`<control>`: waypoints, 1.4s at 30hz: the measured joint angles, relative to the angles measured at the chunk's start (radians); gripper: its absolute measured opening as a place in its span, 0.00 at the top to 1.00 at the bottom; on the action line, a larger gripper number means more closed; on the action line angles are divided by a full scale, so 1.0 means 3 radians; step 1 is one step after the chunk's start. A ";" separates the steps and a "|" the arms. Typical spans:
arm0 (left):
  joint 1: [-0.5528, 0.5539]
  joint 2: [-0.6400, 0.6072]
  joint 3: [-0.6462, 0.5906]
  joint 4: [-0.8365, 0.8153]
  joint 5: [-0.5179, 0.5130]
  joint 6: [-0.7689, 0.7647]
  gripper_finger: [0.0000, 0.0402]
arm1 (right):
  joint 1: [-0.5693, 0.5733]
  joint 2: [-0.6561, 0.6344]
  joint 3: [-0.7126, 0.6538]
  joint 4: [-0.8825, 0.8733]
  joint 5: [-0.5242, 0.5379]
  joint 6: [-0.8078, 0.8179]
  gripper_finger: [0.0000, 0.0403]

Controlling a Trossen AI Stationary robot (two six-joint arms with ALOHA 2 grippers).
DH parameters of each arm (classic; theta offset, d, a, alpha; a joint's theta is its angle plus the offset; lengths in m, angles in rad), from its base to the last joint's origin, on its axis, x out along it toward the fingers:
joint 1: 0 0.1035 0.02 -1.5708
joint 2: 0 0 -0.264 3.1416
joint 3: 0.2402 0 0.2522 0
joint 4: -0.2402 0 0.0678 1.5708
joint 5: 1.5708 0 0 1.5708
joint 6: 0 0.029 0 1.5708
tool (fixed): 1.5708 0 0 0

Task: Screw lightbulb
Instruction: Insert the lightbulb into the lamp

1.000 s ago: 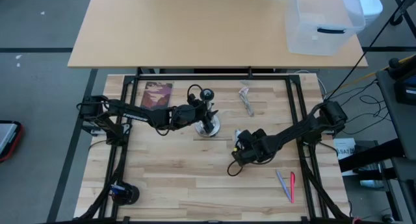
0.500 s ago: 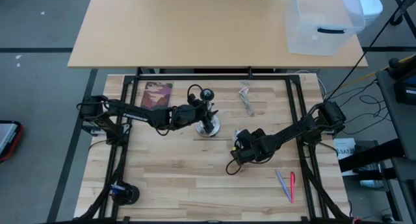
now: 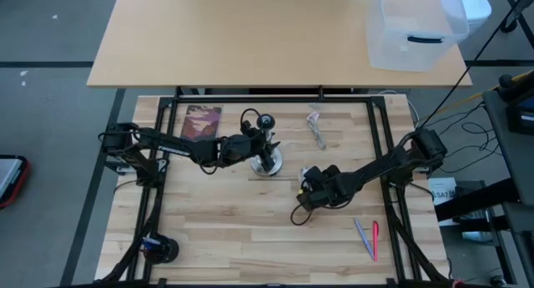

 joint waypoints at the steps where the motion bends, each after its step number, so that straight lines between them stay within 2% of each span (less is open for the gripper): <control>1: 0.0000 0.0000 0.0000 0.0000 0.0001 0.0000 0.60 | 0.0000 -0.0055 0.0000 -0.0006 -0.0001 -0.0038 0.34; 8: 0.0000 0.0000 -0.0001 -0.0002 0.0004 0.0001 0.60 | -0.0007 -0.0662 0.0000 -0.0174 -0.0219 -0.0427 0.34; 16: -0.0013 -0.0003 -0.0001 -0.0028 0.0127 0.0034 0.60 | -0.0112 -0.1560 0.0000 -0.0393 -0.0532 -0.0884 0.34; 27: -0.0028 -0.0004 0.0002 -0.0064 0.0180 0.0198 0.60 | -0.0232 -0.2570 0.0033 -0.0066 -0.0601 -0.1548 0.34; 33: -0.0028 -0.0003 -0.0001 -0.0017 0.0191 0.0293 0.59 | -0.0314 -0.2638 0.0456 -0.0075 -0.0596 -0.1969 0.34; 37: -0.0028 0.0004 -0.0008 0.0040 0.0186 0.0341 0.56 | -0.0352 -0.2516 0.0797 -0.0142 -0.0600 -0.2335 0.34; 42: -0.0055 0.0009 -0.0011 0.0141 0.0162 0.0449 0.52 | -0.0450 -0.2275 0.1280 -0.0547 -0.0599 -0.2508 0.34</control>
